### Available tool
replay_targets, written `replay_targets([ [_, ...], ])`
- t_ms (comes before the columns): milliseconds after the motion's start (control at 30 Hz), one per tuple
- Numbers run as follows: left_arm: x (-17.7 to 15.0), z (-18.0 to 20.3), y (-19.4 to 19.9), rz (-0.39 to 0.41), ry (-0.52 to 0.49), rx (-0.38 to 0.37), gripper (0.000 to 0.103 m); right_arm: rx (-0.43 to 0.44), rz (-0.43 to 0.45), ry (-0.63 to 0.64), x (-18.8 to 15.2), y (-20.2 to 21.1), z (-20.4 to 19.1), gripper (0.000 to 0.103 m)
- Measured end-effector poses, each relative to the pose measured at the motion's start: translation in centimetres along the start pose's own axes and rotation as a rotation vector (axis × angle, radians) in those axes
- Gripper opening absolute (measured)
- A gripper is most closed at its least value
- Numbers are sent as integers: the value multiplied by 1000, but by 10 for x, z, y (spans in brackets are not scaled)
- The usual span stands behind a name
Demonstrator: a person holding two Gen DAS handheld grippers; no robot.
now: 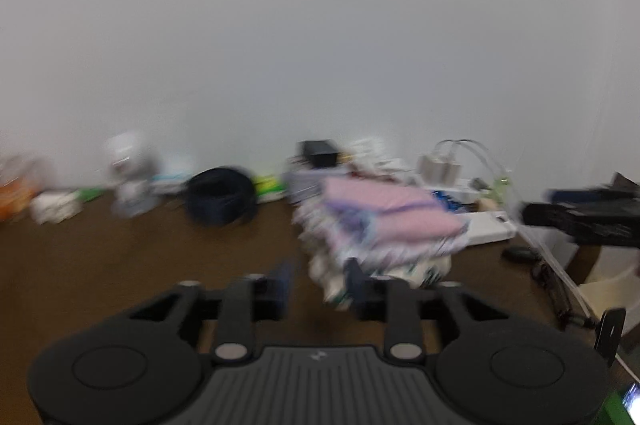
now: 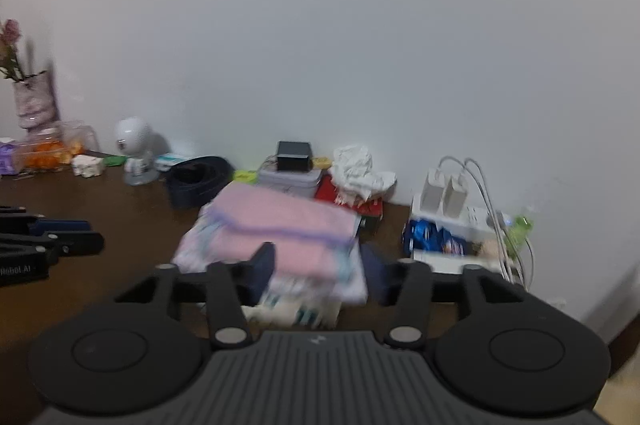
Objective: Fold clothes
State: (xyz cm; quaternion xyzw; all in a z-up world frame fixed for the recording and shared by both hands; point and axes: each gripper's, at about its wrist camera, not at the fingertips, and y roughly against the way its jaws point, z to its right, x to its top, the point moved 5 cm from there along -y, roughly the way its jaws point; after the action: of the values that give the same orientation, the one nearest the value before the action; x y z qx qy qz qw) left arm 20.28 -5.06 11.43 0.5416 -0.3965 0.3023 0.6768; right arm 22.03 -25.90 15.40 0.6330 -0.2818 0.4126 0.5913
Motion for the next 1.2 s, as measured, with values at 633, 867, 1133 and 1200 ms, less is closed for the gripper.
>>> replay_targets([
  [633, -197, -26, 119, -89, 8, 234, 90, 94, -157, -154, -225, 91, -123, 103],
  [867, -204, -10, 102, -115, -40, 243, 92, -17, -156, -123, -240, 71, -111, 102],
  [1133, -213, -13, 91, -132, -27, 265, 97, -24, -152, -78, -238, 63, -121, 103],
  [1200, -214, -14, 87, -137, -17, 269, 100, -28, -153, -84, -235, 59, -124, 103],
])
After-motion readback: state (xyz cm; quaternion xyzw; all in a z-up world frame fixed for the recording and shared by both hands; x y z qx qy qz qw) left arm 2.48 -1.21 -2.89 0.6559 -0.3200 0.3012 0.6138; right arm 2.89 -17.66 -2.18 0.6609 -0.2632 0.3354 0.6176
